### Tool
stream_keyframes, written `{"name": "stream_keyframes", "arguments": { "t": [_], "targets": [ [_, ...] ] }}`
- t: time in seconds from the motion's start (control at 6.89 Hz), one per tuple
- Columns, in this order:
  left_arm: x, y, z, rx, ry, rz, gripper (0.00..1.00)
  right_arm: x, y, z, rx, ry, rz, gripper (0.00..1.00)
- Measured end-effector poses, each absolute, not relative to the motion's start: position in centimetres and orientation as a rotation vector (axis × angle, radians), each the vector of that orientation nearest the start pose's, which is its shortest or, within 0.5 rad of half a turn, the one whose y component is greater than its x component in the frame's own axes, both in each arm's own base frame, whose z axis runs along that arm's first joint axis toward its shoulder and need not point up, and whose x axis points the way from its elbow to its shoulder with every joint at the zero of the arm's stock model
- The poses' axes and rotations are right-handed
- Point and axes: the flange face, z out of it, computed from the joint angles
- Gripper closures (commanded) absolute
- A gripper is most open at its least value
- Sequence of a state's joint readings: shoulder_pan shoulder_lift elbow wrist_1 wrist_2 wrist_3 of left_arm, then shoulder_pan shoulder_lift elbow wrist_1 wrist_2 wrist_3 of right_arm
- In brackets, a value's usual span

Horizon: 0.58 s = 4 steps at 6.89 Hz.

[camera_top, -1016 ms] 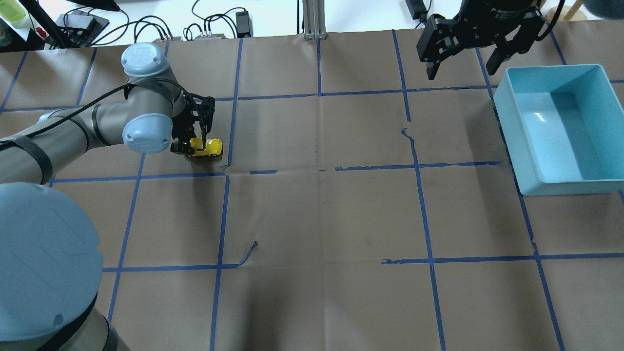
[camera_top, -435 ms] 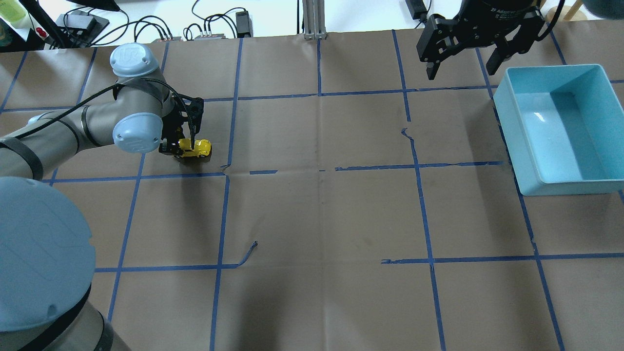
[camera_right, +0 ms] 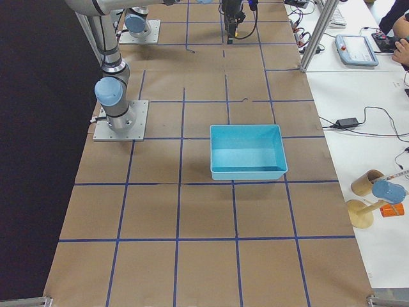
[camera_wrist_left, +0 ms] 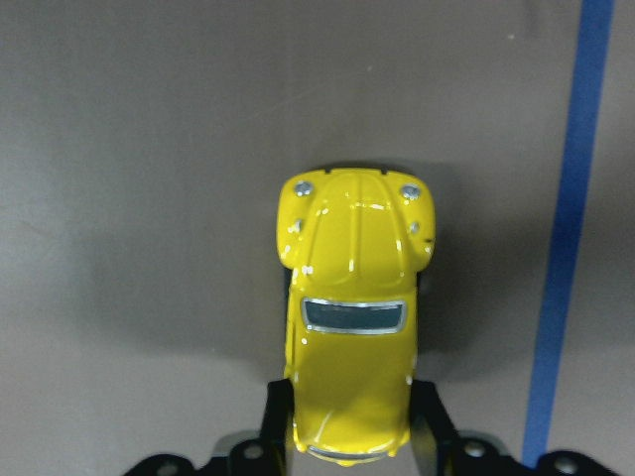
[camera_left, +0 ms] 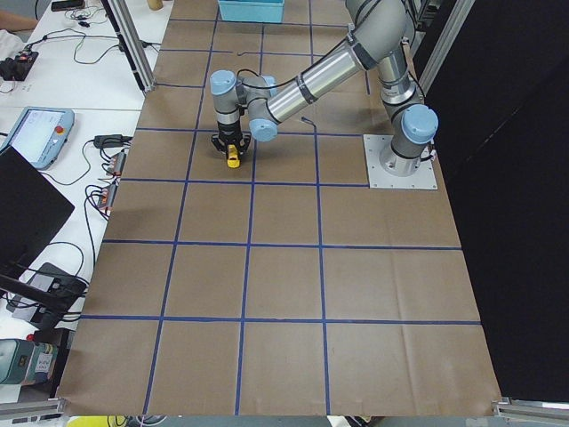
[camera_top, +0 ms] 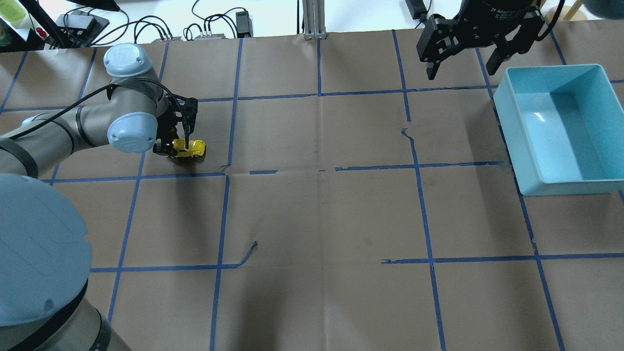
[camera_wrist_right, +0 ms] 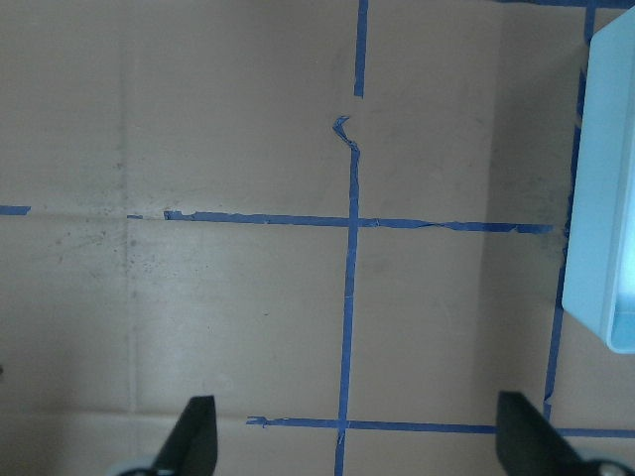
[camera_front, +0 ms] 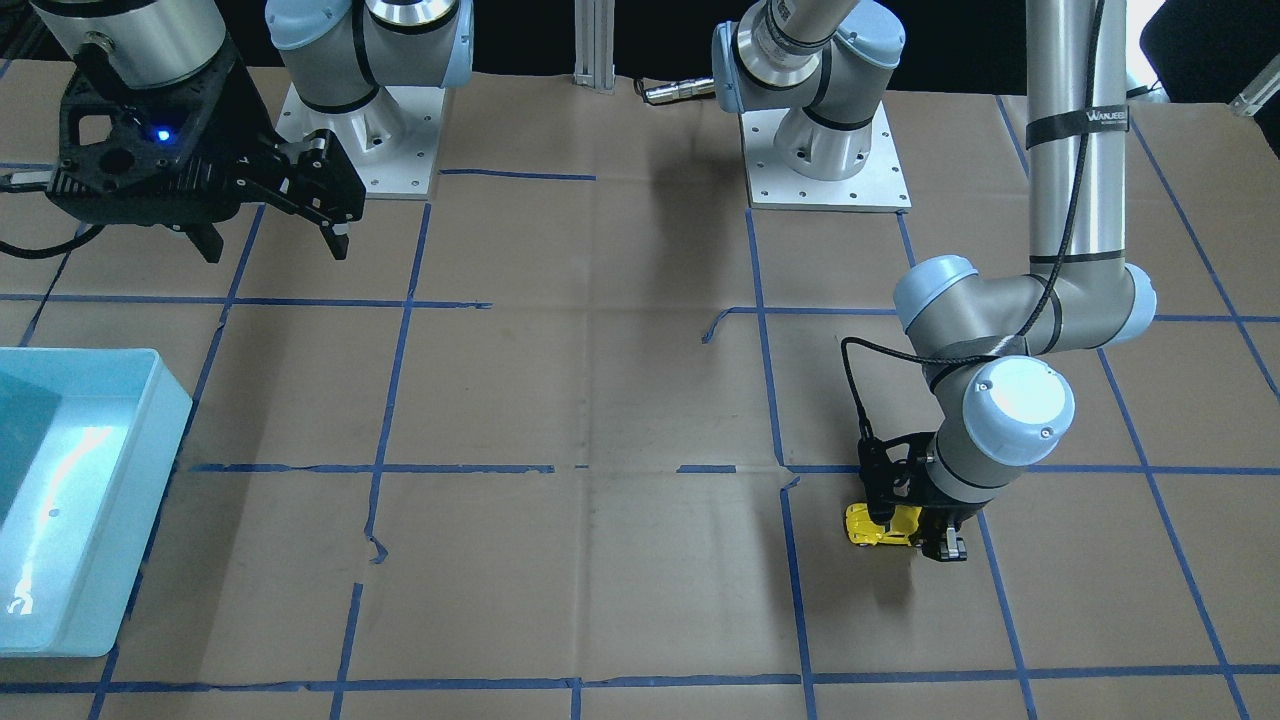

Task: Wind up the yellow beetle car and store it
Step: 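Keep dragging the car backward with the left gripper to wind it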

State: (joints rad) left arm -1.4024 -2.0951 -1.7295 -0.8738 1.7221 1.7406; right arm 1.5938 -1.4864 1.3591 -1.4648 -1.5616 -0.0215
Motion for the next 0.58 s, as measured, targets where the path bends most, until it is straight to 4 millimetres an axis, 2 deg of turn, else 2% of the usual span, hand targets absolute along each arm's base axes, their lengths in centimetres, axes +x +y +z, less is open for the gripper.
{"name": "stream_keyframes", "arguments": {
  "t": [0.29, 0.58],
  "targets": [
    [-1.4, -62.9, 18.8, -2.269, -2.287, -0.173, 0.47, 14.6, -52.3, 53.8, -0.069, 3.131, -0.034, 0.0],
    [-1.5, -63.1, 20.0, -2.262, -2.287, -0.152, 0.45, 14.6, -52.3, 53.8, -0.07, 3.131, -0.034, 0.0]
  ]
}}
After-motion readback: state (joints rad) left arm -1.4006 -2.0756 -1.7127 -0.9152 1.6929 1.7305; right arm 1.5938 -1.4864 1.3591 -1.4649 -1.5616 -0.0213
